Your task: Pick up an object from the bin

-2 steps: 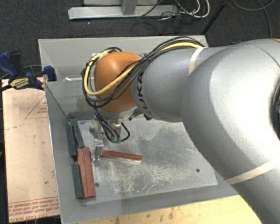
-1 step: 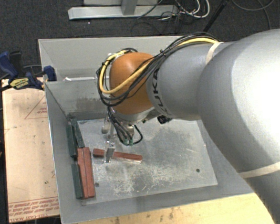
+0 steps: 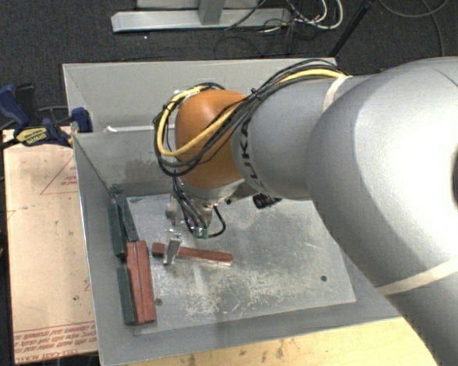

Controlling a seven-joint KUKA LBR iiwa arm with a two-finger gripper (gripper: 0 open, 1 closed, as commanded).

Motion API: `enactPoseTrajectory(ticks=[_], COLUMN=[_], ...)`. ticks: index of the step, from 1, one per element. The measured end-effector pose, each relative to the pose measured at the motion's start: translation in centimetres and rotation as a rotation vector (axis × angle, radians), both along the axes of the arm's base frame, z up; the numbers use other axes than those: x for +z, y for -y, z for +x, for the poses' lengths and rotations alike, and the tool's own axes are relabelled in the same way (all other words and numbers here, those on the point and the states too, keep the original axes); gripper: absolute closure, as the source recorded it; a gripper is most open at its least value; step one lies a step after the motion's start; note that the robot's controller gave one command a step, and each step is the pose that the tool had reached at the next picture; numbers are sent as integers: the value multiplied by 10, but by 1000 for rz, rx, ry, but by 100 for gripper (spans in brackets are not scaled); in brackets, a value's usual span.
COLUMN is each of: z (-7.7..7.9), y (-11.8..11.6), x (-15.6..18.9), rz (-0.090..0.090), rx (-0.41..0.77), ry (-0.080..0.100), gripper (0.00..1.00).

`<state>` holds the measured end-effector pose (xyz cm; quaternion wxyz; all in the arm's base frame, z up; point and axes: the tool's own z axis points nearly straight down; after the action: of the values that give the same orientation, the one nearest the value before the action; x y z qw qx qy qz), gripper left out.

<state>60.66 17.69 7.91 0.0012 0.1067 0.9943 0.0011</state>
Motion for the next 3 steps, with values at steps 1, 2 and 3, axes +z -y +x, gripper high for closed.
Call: enactPoseTrajectory(ticks=[1,2,3], z=[-10,-10,-10], y=[-17,-17,-17], x=[-1,-1,1], rz=[5,5,4], rx=[-44,-44,-44], ry=[12,12,10], gripper=[100,100,100])
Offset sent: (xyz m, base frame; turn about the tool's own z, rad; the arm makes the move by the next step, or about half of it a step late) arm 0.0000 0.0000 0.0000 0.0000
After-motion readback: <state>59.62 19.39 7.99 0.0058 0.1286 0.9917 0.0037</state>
